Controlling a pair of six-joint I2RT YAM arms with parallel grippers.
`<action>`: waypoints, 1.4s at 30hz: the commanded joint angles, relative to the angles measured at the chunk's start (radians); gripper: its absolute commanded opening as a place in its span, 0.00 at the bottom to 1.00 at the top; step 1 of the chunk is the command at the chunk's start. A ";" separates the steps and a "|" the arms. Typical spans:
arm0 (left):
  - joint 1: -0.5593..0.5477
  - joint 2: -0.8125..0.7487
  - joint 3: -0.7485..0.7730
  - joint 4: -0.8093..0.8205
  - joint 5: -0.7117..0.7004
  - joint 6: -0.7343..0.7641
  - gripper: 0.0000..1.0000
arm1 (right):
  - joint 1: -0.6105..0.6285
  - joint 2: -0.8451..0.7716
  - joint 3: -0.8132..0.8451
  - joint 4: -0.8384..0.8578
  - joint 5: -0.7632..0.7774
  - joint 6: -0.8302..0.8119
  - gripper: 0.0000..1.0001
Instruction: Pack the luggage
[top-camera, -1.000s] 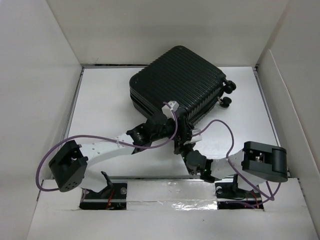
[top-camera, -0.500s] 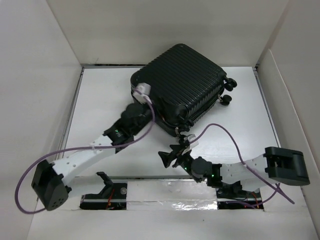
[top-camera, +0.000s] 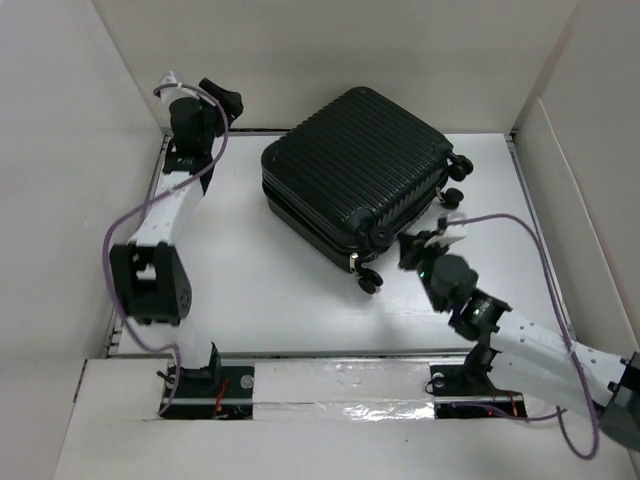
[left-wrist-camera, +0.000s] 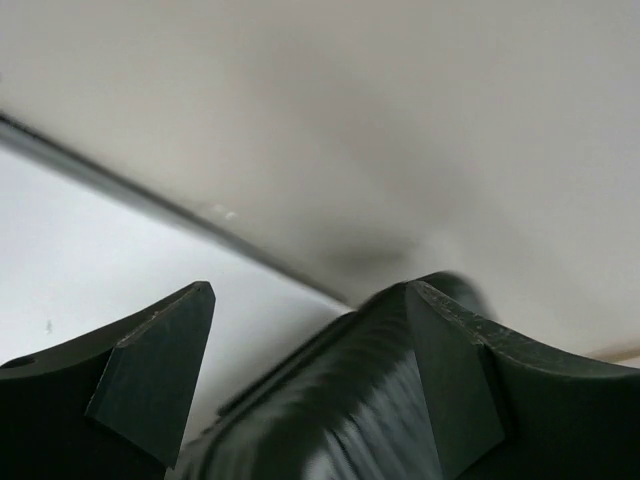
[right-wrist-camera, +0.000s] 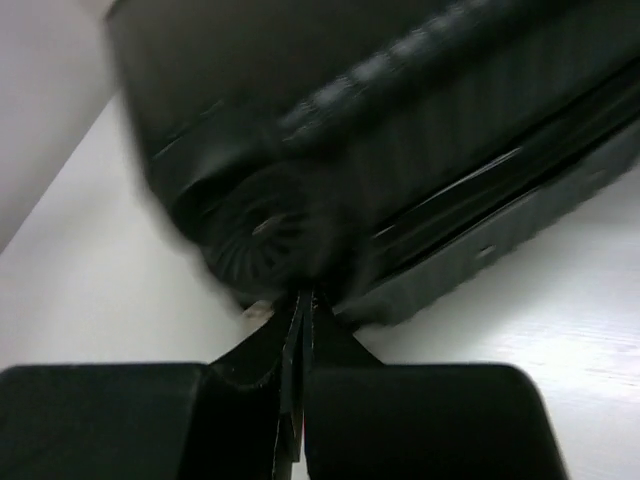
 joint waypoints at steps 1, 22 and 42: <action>0.006 0.183 0.169 -0.190 0.123 0.079 0.75 | -0.319 0.004 0.068 -0.087 -0.142 -0.073 0.00; -0.063 0.617 0.354 -0.119 0.307 0.156 0.79 | -0.687 0.597 0.297 0.081 -0.526 -0.069 0.10; -0.132 -0.172 -0.794 0.454 0.088 -0.126 0.78 | -0.584 0.759 0.487 0.007 -0.767 -0.209 0.12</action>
